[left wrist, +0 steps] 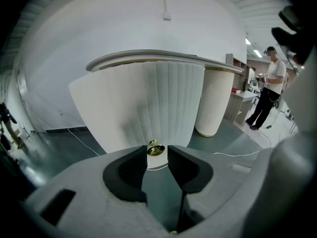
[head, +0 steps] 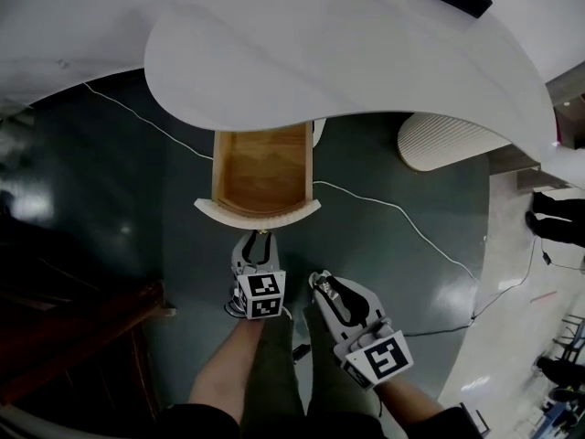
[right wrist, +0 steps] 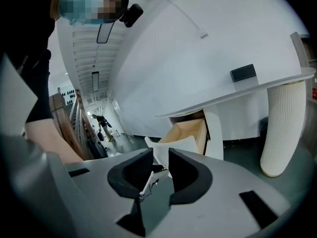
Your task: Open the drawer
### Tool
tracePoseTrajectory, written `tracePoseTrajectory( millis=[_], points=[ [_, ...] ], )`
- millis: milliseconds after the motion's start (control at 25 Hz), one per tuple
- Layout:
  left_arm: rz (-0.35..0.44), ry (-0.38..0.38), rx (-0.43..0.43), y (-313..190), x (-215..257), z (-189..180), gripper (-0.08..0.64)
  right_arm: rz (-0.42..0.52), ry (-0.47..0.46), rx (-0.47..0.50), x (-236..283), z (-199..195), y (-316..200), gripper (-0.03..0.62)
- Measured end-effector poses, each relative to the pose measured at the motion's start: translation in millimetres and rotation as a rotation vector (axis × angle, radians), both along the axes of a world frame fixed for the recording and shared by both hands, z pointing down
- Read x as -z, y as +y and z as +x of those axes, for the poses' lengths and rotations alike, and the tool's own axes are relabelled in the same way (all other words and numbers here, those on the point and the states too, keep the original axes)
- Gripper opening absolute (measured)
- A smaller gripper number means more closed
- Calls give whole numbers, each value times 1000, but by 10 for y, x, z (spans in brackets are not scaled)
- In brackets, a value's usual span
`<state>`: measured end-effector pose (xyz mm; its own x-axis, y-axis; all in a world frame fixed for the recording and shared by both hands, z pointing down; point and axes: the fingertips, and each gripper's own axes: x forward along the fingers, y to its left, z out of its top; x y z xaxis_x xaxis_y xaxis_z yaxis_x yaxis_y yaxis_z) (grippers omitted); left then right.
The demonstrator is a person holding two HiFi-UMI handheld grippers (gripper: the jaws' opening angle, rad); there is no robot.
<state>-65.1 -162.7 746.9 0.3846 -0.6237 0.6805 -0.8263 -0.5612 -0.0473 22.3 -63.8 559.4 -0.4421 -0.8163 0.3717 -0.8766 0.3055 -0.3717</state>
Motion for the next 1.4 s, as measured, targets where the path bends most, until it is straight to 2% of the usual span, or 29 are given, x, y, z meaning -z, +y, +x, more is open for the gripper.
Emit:
tracePoseTrajectory(
  millis=[200,400,680,840,960,1080,1240,1400],
  points=[
    [21,23,-23,127,287,-51,124,29,28,33,235,14,-173,91],
    [65,63,-35,167,932,-207,124,33,40,41,515,51,-309,91],
    [189,90,-70,-7,1966,-314,123,39,51,51,882,13,-491,91],
    [285,114,-87,-101,2622,-360,90,60,13,3,1263,-48,-636,74],
    [297,147,-65,-111,3002,-375,67,109,15,15,1482,-86,-700,64],
    [322,164,-68,-105,3316,-369,46,119,47,48,1606,-121,-689,52],
    [354,169,-88,-93,3627,-403,31,179,66,41,1819,-179,-738,34],
    [358,188,-90,-53,3888,-466,23,214,81,76,2065,-291,-763,3]
  ],
)
